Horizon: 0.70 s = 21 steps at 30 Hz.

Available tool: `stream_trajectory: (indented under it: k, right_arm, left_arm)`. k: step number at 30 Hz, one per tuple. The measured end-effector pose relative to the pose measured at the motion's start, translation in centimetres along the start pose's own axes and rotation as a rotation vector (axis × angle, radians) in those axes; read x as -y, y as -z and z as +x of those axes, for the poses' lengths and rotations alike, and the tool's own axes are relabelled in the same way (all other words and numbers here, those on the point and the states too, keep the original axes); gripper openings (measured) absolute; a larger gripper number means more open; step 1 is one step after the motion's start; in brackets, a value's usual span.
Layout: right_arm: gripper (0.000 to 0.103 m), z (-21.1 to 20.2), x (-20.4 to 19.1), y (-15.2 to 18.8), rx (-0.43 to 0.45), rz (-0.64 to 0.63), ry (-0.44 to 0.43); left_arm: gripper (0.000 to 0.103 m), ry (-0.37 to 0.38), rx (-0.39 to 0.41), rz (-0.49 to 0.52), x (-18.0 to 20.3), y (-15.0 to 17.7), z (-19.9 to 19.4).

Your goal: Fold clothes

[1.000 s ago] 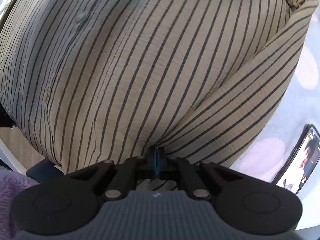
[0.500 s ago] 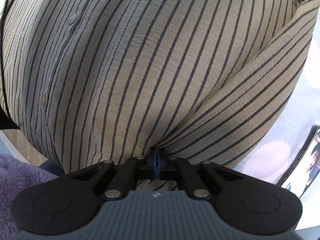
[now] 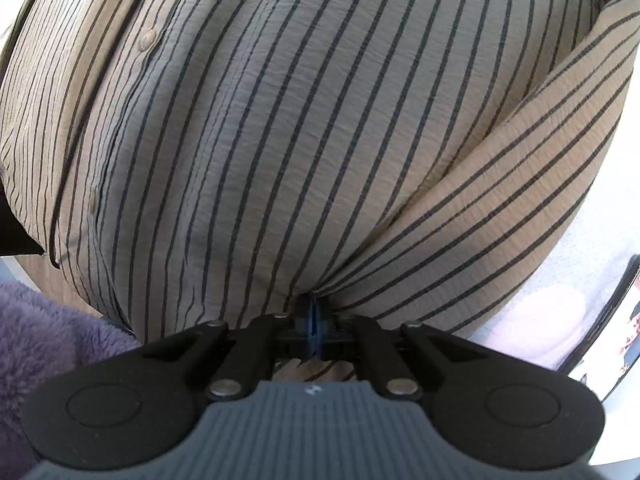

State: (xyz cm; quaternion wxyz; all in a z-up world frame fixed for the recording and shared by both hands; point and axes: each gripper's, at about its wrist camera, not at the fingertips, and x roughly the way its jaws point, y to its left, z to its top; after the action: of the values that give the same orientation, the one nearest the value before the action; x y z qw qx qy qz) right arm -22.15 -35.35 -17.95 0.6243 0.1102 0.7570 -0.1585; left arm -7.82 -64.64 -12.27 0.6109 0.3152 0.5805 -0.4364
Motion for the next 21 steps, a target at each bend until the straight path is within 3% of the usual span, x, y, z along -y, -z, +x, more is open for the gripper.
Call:
stream_trajectory:
  k: [6,10,13,21]
  right_arm:
    - [0.003,-0.2,1.1,-0.3,0.003,0.002,-0.010]
    - [0.003,-0.2,1.8,-0.5,0.010,0.008,-0.014]
    - [0.003,-0.4,2.4,-0.6,0.023,0.023,-0.017]
    - [0.002,-2.3,2.6,0.4,0.110,0.023,0.032]
  left_arm:
    - [0.030,-0.049,0.009,-0.027,-0.5,0.3,2.1]
    - [0.012,-0.083,0.032,-0.005,-0.6,0.6,1.9]
    - [0.000,-0.065,0.049,-0.006,-1.3,0.8,1.2]
    - [0.000,-0.039,0.135,0.002,-3.3,1.8,-4.0]
